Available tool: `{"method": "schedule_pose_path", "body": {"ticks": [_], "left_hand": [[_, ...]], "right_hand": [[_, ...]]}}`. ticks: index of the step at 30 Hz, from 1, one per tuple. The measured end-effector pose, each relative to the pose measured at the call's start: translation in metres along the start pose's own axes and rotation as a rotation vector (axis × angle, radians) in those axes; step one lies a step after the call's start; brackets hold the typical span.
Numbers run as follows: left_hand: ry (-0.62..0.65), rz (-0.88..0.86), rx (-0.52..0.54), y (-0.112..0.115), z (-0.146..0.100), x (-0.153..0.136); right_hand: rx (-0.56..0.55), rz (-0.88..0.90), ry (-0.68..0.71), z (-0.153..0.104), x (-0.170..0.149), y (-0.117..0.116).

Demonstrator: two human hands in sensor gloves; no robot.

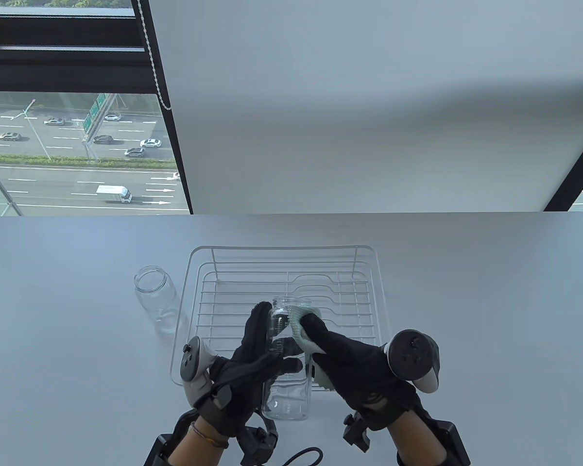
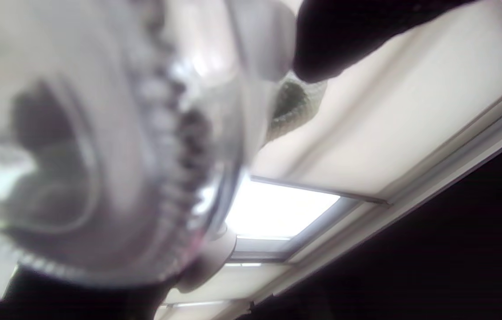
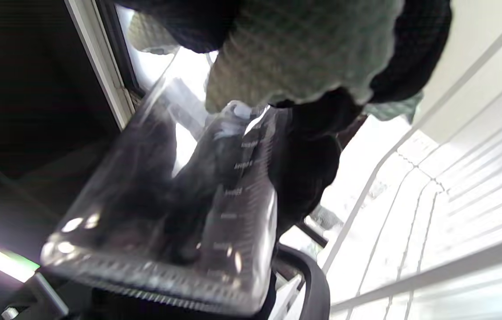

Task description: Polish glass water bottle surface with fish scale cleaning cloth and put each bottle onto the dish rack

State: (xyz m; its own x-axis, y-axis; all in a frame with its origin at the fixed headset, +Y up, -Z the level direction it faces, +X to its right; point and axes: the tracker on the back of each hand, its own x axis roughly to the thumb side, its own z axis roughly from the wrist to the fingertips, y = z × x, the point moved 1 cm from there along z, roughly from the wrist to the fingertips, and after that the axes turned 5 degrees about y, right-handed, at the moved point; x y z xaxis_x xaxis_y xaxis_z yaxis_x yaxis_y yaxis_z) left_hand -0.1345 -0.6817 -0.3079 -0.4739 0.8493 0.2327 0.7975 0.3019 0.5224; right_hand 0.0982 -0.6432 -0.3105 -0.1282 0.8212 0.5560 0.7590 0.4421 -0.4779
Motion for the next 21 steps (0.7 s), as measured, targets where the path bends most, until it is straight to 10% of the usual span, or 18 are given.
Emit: {"method": "schedule_pose_path", "body": {"ticks": [3,6,9,11,14,17,21], "left_hand": [[0.055,-0.040,0.106,-0.009,0.000,0.001],[0.056,-0.042,0.081,-0.009,-0.002,0.001],[0.000,-0.025,0.025,-0.004,-0.004,-0.005],[0.006,0.004,0.048,0.000,-0.004,-0.004],[0.027,0.013,0.089,-0.006,-0.003,-0.002],[0.052,-0.038,0.134,-0.013,-0.002,0.003],[0.005,-0.019,0.091,-0.010,-0.003,0.001]], "right_hand": [[0.463,0.205,-0.031,0.003,0.000,-0.022],[0.382,0.125,0.003,0.007,0.004,-0.018],[-0.107,-0.093,-0.014,0.001,0.004,0.000],[-0.216,-0.109,-0.023,-0.001,-0.001,-0.001],[-0.015,0.051,-0.020,0.002,-0.004,-0.009],[0.429,0.182,-0.004,0.007,-0.002,-0.023],[0.361,0.177,-0.001,0.008,-0.002,-0.018]]}}
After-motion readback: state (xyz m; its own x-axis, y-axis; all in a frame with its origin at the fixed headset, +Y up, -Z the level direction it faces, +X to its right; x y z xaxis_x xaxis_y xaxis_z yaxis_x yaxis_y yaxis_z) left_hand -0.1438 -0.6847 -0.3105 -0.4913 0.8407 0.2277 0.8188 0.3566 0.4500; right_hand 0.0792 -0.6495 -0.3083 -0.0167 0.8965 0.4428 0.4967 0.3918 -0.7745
